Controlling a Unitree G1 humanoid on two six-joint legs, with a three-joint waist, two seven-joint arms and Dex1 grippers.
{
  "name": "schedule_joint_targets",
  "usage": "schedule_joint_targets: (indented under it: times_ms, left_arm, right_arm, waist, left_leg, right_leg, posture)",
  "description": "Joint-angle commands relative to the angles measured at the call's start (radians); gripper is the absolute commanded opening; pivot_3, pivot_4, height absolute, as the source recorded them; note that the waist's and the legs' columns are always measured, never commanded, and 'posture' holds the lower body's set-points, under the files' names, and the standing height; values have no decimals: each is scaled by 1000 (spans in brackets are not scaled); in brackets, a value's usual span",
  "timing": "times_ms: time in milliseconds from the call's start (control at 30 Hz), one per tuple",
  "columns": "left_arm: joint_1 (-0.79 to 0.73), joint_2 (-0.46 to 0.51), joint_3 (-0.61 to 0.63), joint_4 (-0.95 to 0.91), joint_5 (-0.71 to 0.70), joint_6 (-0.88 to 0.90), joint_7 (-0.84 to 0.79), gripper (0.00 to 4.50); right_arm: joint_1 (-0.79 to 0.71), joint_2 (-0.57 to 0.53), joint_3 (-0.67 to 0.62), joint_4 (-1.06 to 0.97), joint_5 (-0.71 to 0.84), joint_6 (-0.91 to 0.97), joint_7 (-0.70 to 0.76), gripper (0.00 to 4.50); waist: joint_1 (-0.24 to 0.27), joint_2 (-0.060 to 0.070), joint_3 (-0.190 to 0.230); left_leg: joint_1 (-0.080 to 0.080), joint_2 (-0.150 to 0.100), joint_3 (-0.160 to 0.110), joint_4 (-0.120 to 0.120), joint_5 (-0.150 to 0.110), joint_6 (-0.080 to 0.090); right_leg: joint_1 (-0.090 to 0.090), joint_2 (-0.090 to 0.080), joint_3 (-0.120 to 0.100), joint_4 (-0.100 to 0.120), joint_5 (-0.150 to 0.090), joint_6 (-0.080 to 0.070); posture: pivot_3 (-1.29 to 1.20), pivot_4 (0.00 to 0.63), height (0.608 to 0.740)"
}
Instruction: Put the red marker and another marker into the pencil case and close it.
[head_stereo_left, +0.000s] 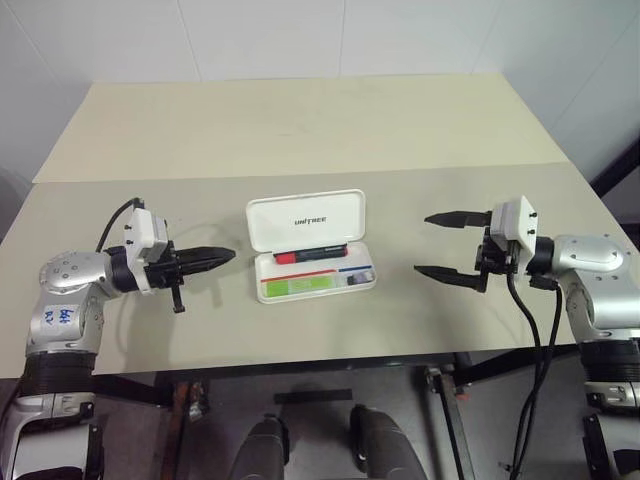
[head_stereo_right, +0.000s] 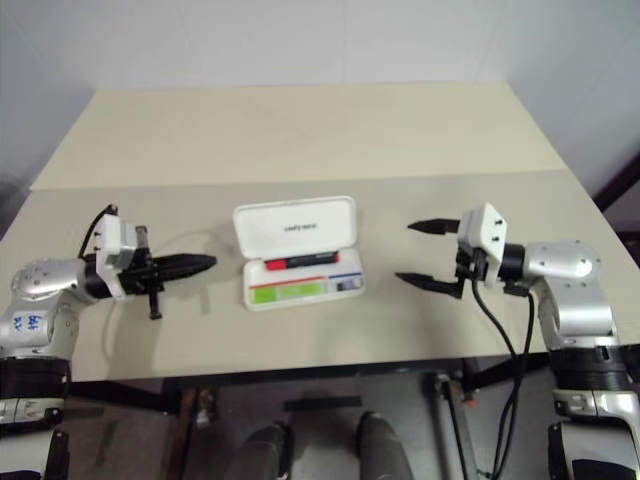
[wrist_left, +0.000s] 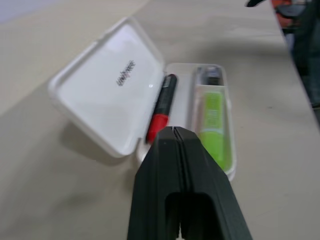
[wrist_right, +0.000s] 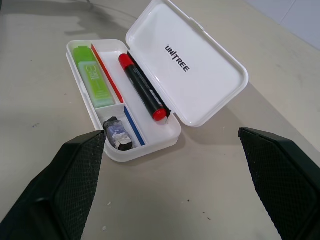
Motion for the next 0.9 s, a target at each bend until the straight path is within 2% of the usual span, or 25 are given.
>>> schedule_joint_targets:
  times_ms: [33, 300, 433, 633, 767, 900]
  left_arm:
    - [-14, -9, 43, 36, 31, -46, 100, 18]
    - [-126, -120, 8, 147, 107, -54, 330, 18]
    - [-234, -224, -50, 239, 165, -43, 432, 18]
    - [-303, -274, -99, 293, 170, -36, 384, 18]
    - [-296, -275, -91, 256, 97, -63, 233, 18]
    - [-290, -253, -93, 260, 103, -123, 156, 18]
  right_arm:
    - [-1, 1, -12, -38, 18, 0, -18, 4500]
    - [10, 17, -4, -66, 17, 6, -52, 4500]
    - [16, 32, 3, -88, 18, 14, -69, 4500]
    - [17, 33, 2, -106, 21, 25, -80, 4500]
    - [29, 36, 1, -121, 23, 26, -90, 4500]
    - [41, 41, 3, -136, 26, 31, -103, 4500]
  waist:
    - [0, 0, 0]
    - [8, 0, 0]
    - [19, 0, 0]
    - [20, -1, 0]
    - [24, -1, 0]
    - [24, -1, 0]
  left_leg:
    - [0, 0, 0, 0, 0, 0]
    - [0, -1, -1, 1, 0, 0]
    - [0, -1, -1, 2, 0, 0]
    - [-1, -2, 0, 1, 0, 0]
    - [-1, -1, 0, 1, 0, 0]
    - [-1, -1, 0, 2, 0, 0]
  right_leg:
    - [0, 0, 0, 0, 0, 0]
    - [0, 0, 0, 1, 1, 1]
    - [1, 0, 0, 1, 1, 2]
    - [0, 1, 0, 0, 1, 2]
    - [0, 1, 0, 0, 1, 2]
    - [0, 1, 0, 0, 1, 2]
  posture:
    - [0, 150, 740]
    - [0, 150, 740]
    - [0, 150, 740]
    - [0, 150, 740]
    - [0, 150, 740]
    - [0, 150, 740]
